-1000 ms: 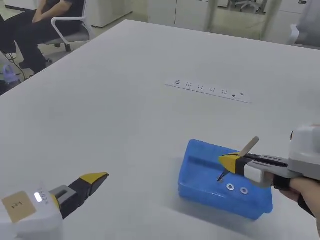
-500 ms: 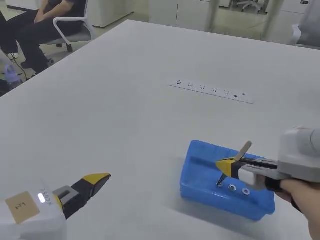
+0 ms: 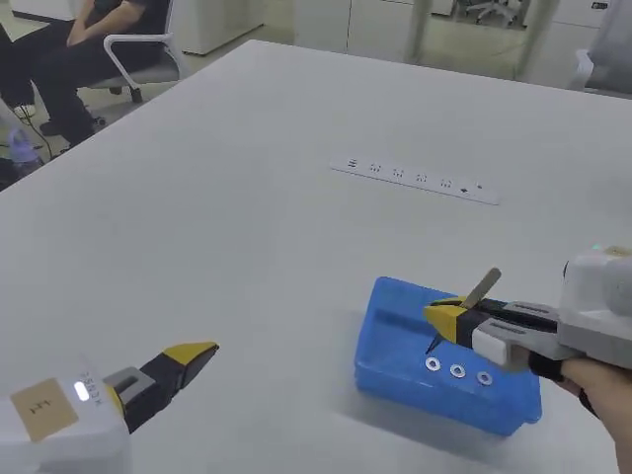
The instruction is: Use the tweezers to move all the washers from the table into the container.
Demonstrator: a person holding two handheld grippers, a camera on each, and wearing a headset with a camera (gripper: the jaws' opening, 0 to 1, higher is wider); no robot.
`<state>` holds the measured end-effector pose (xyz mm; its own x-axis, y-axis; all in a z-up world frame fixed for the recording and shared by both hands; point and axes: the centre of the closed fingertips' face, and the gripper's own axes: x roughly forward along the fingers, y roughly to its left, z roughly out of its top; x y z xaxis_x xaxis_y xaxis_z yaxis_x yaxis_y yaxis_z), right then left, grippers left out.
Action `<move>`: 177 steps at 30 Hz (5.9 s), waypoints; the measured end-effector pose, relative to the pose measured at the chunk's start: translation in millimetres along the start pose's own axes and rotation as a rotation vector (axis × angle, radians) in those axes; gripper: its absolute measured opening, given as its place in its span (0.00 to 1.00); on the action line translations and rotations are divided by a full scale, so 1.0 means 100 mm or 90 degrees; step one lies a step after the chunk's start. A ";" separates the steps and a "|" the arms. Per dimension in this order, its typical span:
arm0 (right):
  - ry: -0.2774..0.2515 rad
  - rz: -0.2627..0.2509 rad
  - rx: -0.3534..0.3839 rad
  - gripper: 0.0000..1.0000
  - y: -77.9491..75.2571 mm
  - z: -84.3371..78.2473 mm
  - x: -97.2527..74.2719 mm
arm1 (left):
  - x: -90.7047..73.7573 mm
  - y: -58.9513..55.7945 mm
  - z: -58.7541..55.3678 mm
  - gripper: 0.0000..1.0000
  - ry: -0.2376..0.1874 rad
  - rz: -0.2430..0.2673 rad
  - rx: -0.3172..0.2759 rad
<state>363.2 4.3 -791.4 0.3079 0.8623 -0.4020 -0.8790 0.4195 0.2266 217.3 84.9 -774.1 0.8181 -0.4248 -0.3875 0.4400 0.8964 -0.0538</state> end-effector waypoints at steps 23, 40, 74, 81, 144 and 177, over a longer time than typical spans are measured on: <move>0.019 0.136 0.013 0.04 0.79 -0.32 -0.20 | 0.00 -0.02 -0.01 0.85 0.004 -0.003 0.002; 0.069 0.144 0.083 0.04 0.85 -0.75 -0.22 | 0.01 -0.04 -0.02 0.84 0.010 -0.009 0.004; 0.157 0.175 -0.212 0.05 1.13 -0.94 -0.25 | 0.02 -0.04 -0.03 0.84 0.013 -0.009 0.008; 0.161 0.186 -0.254 0.04 1.19 -0.95 -0.23 | 0.02 -0.03 -0.03 0.84 0.014 -0.008 0.006; -0.078 0.081 0.095 0.04 0.55 0.03 -0.39 | 0.03 -0.04 -0.02 0.83 0.009 -0.009 0.005; 0.009 0.040 0.079 0.04 -0.07 -0.07 0.24 | 0.01 -0.04 -0.03 0.83 0.011 -0.009 0.000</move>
<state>374.7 20.1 -808.8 0.2477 0.8842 -0.3961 -0.8447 0.3973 0.3586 215.0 80.9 -777.2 0.8054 -0.4353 -0.4022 0.4513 0.8904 -0.0600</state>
